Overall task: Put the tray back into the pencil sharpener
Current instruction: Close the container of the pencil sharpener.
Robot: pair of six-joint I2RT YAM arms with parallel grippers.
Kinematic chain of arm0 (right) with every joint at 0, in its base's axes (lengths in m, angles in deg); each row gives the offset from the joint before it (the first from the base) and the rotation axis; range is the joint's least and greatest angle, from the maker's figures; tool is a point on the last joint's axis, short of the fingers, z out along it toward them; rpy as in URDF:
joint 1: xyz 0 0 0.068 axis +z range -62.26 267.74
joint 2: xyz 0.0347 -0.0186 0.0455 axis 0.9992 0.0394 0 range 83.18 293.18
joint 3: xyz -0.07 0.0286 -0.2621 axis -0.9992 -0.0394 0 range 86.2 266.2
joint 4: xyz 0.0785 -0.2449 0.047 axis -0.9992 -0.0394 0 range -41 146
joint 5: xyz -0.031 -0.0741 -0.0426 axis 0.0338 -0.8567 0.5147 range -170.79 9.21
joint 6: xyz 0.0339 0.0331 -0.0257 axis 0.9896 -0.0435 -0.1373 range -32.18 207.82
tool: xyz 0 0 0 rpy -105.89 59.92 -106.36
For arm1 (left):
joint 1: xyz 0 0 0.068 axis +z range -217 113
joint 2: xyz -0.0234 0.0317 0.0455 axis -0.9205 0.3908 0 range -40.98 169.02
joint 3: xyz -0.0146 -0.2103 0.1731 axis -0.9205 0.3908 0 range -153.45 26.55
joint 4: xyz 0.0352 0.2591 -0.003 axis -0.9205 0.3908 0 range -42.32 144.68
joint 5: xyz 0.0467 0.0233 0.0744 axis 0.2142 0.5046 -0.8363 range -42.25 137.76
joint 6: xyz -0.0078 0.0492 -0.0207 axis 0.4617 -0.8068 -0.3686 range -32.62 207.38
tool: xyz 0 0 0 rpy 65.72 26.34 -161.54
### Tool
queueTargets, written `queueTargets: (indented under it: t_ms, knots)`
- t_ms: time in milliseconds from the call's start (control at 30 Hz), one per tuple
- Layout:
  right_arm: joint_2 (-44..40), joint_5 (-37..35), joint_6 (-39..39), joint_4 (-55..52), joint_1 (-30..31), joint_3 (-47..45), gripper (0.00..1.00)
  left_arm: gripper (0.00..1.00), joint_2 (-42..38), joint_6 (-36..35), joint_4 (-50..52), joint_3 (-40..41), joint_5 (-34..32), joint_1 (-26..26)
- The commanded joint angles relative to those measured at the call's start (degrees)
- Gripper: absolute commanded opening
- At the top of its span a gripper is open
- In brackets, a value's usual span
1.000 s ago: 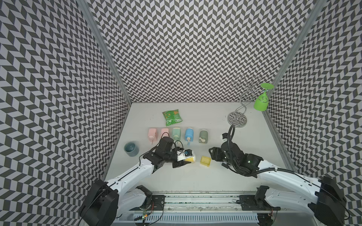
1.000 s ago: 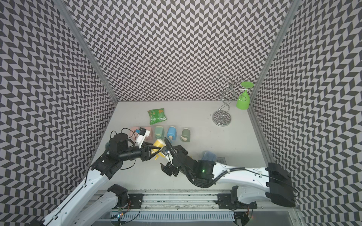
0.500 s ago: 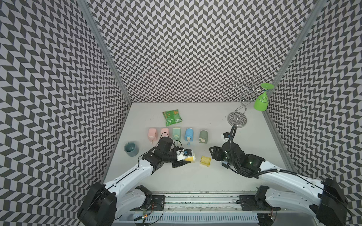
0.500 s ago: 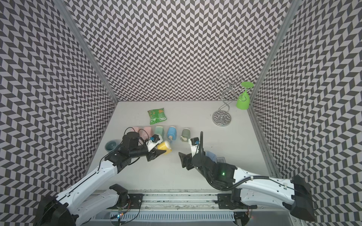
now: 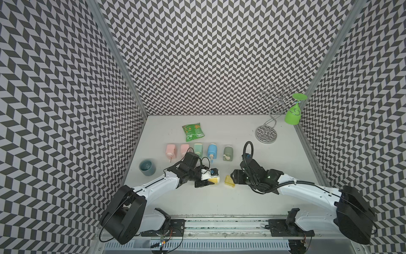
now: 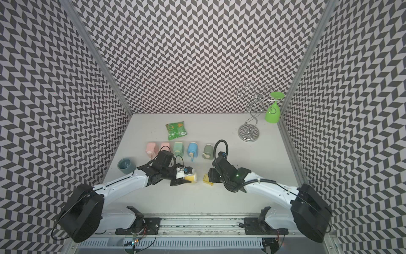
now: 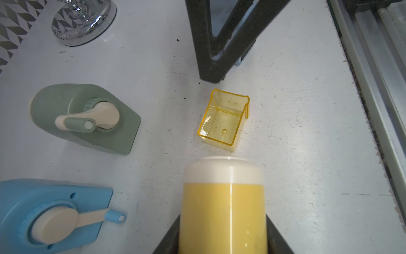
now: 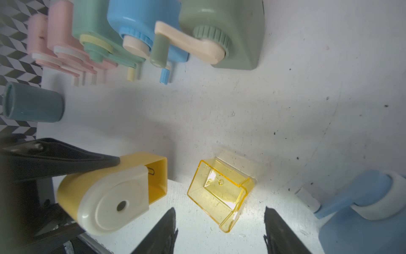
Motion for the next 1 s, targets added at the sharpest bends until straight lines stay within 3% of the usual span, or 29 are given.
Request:
queueTargets:
  t_ms: [0, 200, 600, 967]
  knots:
    - [2.74, 4.65, 0.46, 0.3, -0.39, 2.21, 0.64, 0.01, 1.9, -1.25, -1.02, -2.03, 0.2, -0.37]
    - [5.54, 2.53, 1.26, -0.83, -0.61, 3.0, 0.6, 0.09, 2.79, 0.37, -4.16, -0.93, -1.48, -0.44]
    - [9.78, 3.34, 0.75, -1.88, -0.97, 3.87, 0.45, 0.43, 3.81, 1.16, -4.53, -0.99, -3.38, -0.42]
    - [12.89, 4.44, -0.97, -2.16, -0.98, 5.61, 0.37, 0.56, 2.77, 1.34, -4.17, -0.93, -2.65, -0.42]
